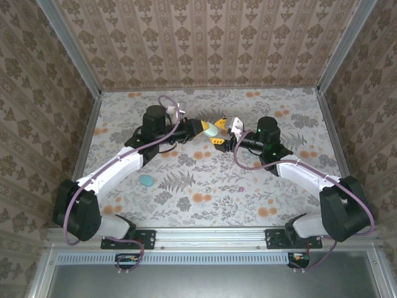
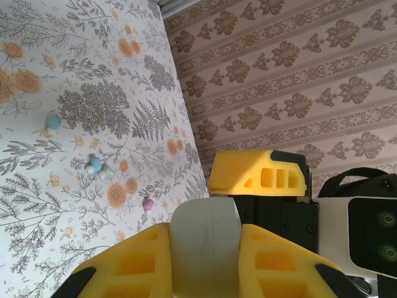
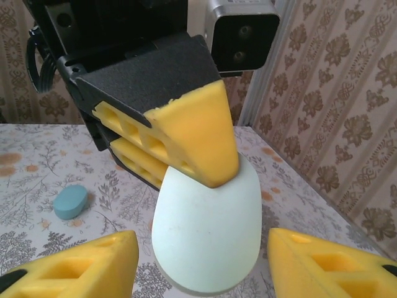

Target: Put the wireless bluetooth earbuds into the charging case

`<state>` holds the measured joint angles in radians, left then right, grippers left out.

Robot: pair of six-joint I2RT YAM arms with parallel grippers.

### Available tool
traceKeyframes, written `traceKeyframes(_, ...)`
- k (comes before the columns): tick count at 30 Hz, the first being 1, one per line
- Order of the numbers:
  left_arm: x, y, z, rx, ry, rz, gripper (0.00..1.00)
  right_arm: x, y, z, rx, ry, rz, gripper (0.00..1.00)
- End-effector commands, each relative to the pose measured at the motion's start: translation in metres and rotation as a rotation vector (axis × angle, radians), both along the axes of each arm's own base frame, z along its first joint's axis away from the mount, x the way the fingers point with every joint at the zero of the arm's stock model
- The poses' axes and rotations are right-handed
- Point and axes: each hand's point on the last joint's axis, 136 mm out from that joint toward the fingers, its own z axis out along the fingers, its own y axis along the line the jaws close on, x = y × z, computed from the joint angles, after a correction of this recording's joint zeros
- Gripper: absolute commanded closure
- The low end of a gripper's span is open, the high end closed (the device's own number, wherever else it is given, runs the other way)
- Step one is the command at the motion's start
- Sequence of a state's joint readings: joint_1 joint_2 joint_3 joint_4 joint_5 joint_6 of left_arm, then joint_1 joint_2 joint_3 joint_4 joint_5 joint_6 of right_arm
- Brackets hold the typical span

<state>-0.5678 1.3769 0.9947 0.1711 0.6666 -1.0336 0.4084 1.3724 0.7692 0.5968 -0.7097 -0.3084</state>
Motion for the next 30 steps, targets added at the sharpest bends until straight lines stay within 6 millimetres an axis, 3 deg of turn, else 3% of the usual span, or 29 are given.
traceKeyframes(1, -0.005, 0.001, 0.021, -0.058, -0.031, -0.014, 0.85, -0.001, 0.006, 0.016, 0.044, -0.035, 0.051, 0.44)
traceKeyframes(6, -0.005, 0.002, 0.022, -0.061, -0.032, -0.010, 0.85, 0.006, 0.006, 0.013, 0.062, -0.028, 0.021, 0.48)
traceKeyframes(14, -0.004, 0.005, 0.022, -0.061, -0.035, 0.002, 0.85, 0.008, 0.002, 0.020, 0.095, -0.041, -0.006, 0.44)
traceKeyframes(25, -0.003, 0.009, 0.023, -0.071, -0.043, 0.021, 0.85, 0.008, 0.000, 0.020, 0.114, -0.021, -0.024, 0.58)
traceKeyframes(27, -0.003, 0.011, 0.023, -0.068, -0.056, 0.026, 0.76, 0.004, 0.001, 0.021, 0.110, -0.015, 0.001, 0.62)
traceKeyframes(30, -0.003, 0.013, 0.026, -0.046, -0.120, 0.030, 0.47, 0.000, 0.003, 0.021, 0.094, 0.020, 0.053, 0.64)
